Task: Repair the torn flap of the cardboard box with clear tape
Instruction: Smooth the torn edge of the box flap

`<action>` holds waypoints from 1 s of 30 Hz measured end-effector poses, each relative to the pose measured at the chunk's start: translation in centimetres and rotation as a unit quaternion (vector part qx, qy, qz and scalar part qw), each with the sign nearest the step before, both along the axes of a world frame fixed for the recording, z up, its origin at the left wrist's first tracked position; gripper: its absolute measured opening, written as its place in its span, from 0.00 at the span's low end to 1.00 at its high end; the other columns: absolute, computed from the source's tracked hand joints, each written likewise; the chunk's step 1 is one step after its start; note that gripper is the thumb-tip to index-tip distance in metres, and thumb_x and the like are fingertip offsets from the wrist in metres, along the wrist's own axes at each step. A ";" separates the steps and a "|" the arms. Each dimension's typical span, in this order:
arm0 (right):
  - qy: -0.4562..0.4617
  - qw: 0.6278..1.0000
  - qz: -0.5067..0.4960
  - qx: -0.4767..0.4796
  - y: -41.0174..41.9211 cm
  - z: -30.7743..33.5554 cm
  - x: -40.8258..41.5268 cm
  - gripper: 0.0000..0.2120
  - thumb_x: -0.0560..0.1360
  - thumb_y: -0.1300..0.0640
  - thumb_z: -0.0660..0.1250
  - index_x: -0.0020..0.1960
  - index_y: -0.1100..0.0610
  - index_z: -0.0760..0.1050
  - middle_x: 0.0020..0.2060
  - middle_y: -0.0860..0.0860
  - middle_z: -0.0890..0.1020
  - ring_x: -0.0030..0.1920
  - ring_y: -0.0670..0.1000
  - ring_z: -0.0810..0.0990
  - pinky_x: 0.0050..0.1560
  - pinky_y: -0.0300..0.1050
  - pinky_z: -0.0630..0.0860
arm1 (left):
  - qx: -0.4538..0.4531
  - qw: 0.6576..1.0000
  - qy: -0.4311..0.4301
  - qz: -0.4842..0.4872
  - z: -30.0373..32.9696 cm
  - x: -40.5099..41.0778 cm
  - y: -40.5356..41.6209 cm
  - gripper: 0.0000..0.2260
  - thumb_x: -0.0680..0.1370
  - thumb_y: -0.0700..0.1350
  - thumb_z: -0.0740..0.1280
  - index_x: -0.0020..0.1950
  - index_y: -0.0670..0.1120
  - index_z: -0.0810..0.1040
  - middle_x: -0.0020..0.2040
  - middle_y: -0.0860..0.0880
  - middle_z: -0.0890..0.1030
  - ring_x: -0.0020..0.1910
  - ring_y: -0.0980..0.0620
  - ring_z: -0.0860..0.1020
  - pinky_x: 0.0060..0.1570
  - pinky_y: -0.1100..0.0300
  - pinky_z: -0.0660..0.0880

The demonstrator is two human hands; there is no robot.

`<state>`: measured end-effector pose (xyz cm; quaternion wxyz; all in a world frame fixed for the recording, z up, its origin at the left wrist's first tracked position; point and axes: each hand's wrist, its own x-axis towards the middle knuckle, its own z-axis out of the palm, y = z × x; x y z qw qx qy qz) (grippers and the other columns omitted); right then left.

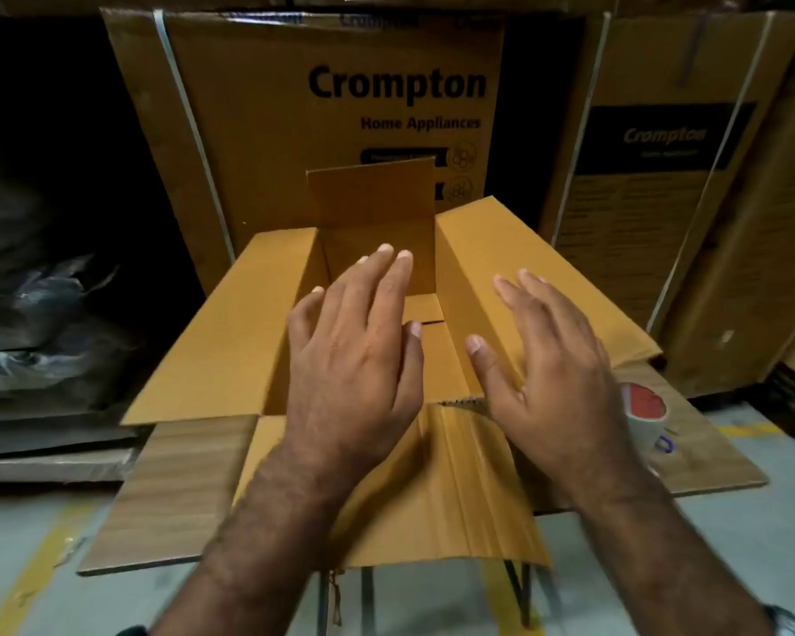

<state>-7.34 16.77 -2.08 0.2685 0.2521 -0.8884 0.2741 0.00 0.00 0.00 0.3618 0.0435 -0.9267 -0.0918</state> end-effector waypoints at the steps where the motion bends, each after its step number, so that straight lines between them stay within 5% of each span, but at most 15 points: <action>1: 0.015 1.000 0.004 0.001 0.3 -0.8 0.1 0.31 0.79 0.37 0.55 0.78 0.51 0.65 0.77 0.53 0.67 0.78 0.53 0.63 0.71 0.60 0.69 | -0.006 1.000 0.000 -0.007 -0.6 0.3 0.3 0.26 0.82 0.53 0.55 0.80 0.47 0.62 0.78 0.48 0.66 0.76 0.50 0.65 0.71 0.40 0.64; 10: 0.077 0.997 -0.013 -0.010 2.9 -6.8 2.0 0.30 0.77 0.35 0.53 0.72 0.49 0.74 0.76 0.53 0.70 0.78 0.54 0.64 0.71 0.60 0.68 | -0.080 0.995 0.054 -0.015 -4.6 3.5 2.2 0.28 0.81 0.58 0.53 0.79 0.50 0.63 0.77 0.49 0.69 0.73 0.50 0.69 0.70 0.40 0.65; 24: 0.052 0.999 0.007 -0.007 5.1 -8.1 5.6 0.31 0.78 0.33 0.49 0.67 0.48 0.79 0.71 0.49 0.76 0.72 0.50 0.71 0.66 0.56 0.75 | -0.133 0.989 -0.067 0.020 -4.9 6.3 3.2 0.27 0.80 0.65 0.44 0.76 0.57 0.61 0.76 0.55 0.67 0.72 0.54 0.68 0.71 0.43 0.65; 30: 0.025 0.995 0.098 0.017 6.8 -7.7 7.1 0.36 0.75 0.22 0.44 0.67 0.40 0.75 0.64 0.37 0.78 0.60 0.37 0.75 0.55 0.48 0.80 | -0.100 0.992 -0.069 -0.019 -5.2 7.7 3.5 0.32 0.77 0.72 0.39 0.76 0.61 0.61 0.76 0.59 0.66 0.73 0.57 0.65 0.70 0.47 0.62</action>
